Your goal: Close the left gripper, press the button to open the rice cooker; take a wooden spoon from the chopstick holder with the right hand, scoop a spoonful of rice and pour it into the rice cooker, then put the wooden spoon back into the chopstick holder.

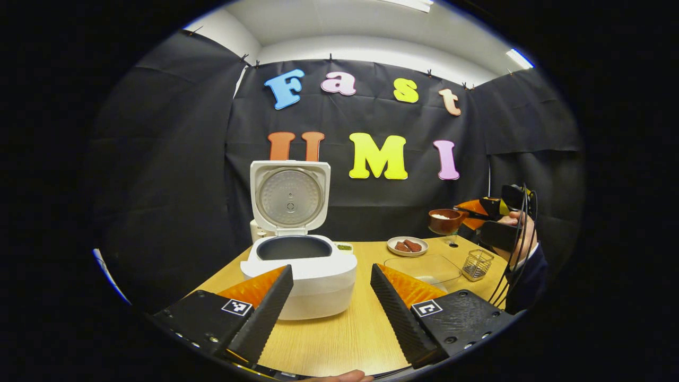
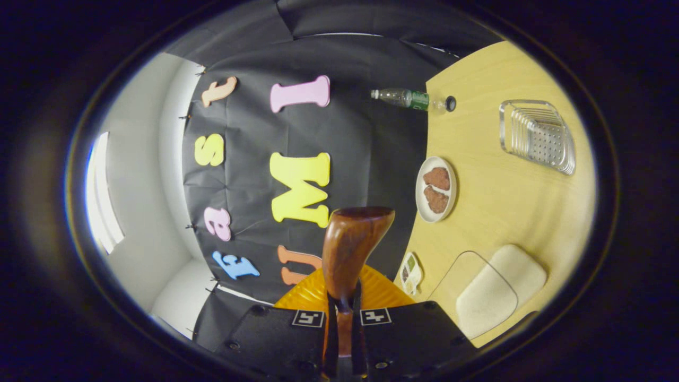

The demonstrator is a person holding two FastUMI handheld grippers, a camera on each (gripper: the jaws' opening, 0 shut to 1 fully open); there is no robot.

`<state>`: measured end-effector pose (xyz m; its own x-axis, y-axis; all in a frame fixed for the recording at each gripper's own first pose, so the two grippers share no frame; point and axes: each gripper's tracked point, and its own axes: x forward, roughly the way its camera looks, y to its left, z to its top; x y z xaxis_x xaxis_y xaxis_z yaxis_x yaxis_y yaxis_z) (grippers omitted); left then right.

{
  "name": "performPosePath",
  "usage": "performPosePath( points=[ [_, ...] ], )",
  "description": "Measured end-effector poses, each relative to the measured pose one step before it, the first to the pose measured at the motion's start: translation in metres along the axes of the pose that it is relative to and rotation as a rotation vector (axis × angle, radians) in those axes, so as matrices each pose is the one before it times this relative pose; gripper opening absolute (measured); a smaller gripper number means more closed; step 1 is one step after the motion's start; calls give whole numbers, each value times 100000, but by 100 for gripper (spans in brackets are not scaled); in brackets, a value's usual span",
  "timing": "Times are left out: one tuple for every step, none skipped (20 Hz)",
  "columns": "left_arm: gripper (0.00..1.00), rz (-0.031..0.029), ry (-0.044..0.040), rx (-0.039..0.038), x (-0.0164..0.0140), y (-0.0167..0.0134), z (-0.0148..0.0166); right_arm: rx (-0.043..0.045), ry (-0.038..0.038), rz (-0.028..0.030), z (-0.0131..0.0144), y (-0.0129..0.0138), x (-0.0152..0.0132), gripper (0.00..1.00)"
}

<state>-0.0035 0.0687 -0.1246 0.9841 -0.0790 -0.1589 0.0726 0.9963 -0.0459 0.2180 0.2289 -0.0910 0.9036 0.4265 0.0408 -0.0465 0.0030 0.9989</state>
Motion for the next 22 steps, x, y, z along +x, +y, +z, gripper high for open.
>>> performPosePath(
  points=[
    [93,127,-298,157,-193,155,-6,-563,1694,501,-1007,518,753,11],
    [94,-449,-350,-135,-129,97,54,-1493,2245,569,-1230,737,987,11],
    [93,-680,-181,-39,-79,-38,24,-2212,2066,770,-1084,892,1108,11],
    [94,269,52,-73,-50,156,-48,-2887,1983,828,-1217,1110,993,11],
    [93,576,70,-277,-48,435,20,-3818,1325,715,-841,1029,1214,11],
    [93,-62,-208,-569,-116,120,66,-4112,1227,688,-879,1059,1153,11],
    [94,-251,168,-546,-282,-91,-5,-4591,1280,1112,-841,1008,1164,11],
    [93,254,-370,-453,-132,119,93,-3919,1825,594,-1046,961,1137,11],
    [93,122,-452,-106,-240,83,193,-3433,2314,353,-1009,952,1025,11],
    [93,1030,-324,-520,-100,286,184,-4868,2816,760,-995,890,949,11],
    [94,828,-41,-262,-174,204,98,-4510,852,-42,-644,709,1082,11],
    [94,252,-1266,-268,-185,-5,359,-5093,475,-1152,-625,400,951,11],
    [94,-153,-608,-991,-184,-90,165,-5180,559,-852,-620,480,937,11],
    [94,-836,111,-780,-133,-281,-127,-5161,1109,-445,-833,490,1014,11],
    [94,-327,-24,-413,-131,-59,-30,-4669,2062,101,-1075,541,936,11],
    [93,108,288,270,-104,39,-46,-4570,2769,-555,-1101,389,1235,11],
    [94,1039,96,566,-79,341,-106,-4262,1619,-1204,-832,175,1203,11],
    [93,1178,-144,284,-224,339,9,-4739,1517,-1401,-798,252,1100,12],
    [93,620,-461,-247,-207,201,75,-4925,483,-1209,-579,241,1092,12],
    [93,44,-14,-557,-82,76,6,-5340,274,-1126,-604,277,880,12],
    [94,209,85,-546,-108,91,-154,-5390,-208,-843,-523,274,862,11],
    [94,302,240,-325,-63,105,-35,-4633,90,-804,-716,391,515,11]
  ],
)
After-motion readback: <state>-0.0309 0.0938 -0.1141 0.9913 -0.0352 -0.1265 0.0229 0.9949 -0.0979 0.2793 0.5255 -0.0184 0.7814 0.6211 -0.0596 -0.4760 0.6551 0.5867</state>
